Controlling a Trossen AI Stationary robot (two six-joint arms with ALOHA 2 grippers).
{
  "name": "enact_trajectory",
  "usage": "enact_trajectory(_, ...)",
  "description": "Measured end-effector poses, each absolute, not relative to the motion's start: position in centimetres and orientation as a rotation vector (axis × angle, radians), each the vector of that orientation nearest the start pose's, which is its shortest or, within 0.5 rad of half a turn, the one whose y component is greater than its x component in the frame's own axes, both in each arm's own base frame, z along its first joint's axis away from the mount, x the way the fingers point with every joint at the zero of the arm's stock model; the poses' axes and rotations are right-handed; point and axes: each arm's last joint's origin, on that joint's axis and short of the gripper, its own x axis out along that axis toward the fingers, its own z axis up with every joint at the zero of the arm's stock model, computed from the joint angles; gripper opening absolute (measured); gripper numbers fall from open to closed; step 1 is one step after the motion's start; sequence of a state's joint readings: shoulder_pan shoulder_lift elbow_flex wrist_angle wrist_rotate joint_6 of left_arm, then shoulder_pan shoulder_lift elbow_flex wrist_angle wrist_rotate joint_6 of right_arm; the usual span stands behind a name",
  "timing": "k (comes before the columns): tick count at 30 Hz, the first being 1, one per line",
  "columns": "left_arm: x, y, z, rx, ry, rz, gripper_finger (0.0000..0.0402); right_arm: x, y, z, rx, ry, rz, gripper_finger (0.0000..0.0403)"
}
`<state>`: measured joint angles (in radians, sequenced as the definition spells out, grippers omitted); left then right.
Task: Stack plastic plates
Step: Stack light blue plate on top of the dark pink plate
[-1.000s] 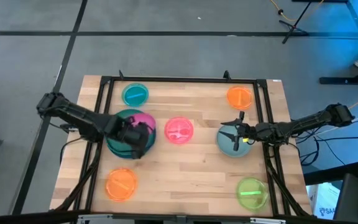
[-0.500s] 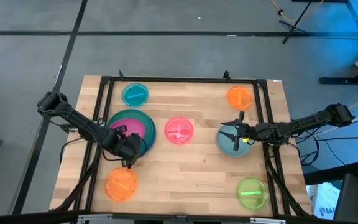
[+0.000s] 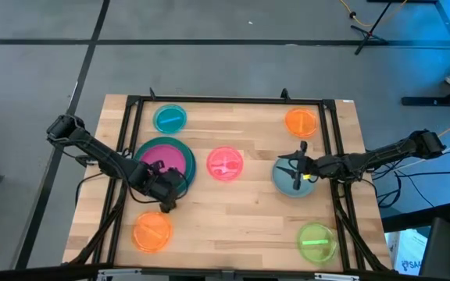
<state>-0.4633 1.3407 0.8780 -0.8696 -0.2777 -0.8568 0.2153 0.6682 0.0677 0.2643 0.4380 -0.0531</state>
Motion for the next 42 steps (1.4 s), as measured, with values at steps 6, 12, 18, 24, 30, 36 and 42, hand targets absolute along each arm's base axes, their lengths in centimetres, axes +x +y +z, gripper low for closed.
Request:
enact_trajectory(6,23.1,-10.2,22.3,-0.250,0.898,0.307,0.0130,13.7,1.7,14.8,-0.116,0.342,-0.243,0.0182)
enact_trajectory(12,24.7,-10.8,22.8,-0.192,0.731,0.285,0.0130,13.8,1.8,15.0,-0.090,0.523,-0.225,0.0182)
enact_trajectory(18,25.6,-11.2,21.5,-0.142,0.750,0.273,0.0130,14.0,2.3,13.6,0.035,0.700,-0.100,0.0182)
enact_trajectory(24,26.2,-11.5,20.1,-0.109,0.793,0.282,0.0130,15.1,2.6,11.9,0.039,0.783,-0.096,0.0182)
enact_trajectory(30,26.4,-11.6,19.6,-0.103,0.803,0.285,0.0130,17.0,3.1,11.2,-0.004,0.768,-0.067,0.0182)
enact_trajectory(36,26.4,-11.6,19.7,-0.105,0.798,0.285,0.0130,19.6,3.6,11.0,-0.039,0.831,-0.064,0.0182)
enact_trajectory(42,26.4,-11.6,19.7,-0.107,0.796,0.285,0.0130,22.8,4.4,11.6,-0.104,0.839,-0.036,0.0182)
